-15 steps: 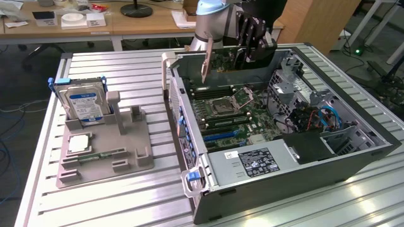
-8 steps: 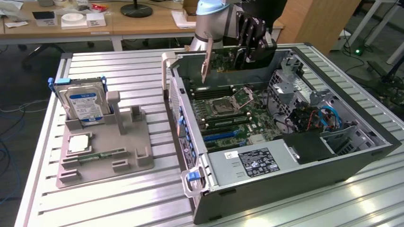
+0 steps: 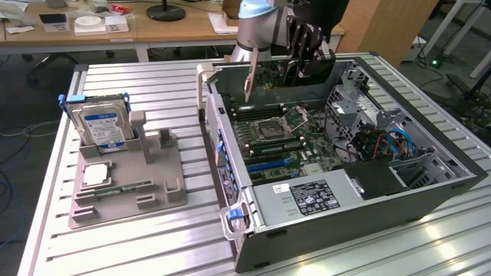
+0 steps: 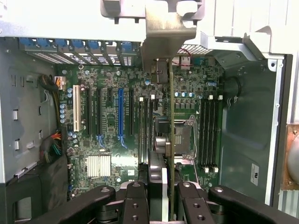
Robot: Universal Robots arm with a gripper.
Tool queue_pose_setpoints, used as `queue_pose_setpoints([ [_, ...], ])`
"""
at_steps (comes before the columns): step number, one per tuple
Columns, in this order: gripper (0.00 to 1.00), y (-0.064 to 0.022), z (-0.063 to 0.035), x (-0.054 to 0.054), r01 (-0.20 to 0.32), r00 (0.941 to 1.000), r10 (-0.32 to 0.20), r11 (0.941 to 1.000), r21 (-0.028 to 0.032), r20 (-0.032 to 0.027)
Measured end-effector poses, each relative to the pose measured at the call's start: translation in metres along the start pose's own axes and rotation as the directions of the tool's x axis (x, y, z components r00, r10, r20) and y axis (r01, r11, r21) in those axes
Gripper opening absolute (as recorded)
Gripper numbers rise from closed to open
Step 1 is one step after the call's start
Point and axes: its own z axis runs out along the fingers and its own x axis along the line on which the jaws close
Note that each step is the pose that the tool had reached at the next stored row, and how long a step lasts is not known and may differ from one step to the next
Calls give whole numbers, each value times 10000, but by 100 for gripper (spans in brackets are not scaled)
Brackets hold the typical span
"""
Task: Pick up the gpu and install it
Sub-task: 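Insert the gpu into the slot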
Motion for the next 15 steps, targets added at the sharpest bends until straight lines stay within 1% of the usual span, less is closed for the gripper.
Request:
queue_pose_setpoints([
  [7, 28, -7, 3, 0, -7, 10000, 7, 10000, 2, 4],
  [11, 28, -22, 5, 0, -247, 9997, 247, 9997, 22, -6],
  [15, 28, -25, 6, 0, -270, 9996, 270, 9996, 25, -6],
])
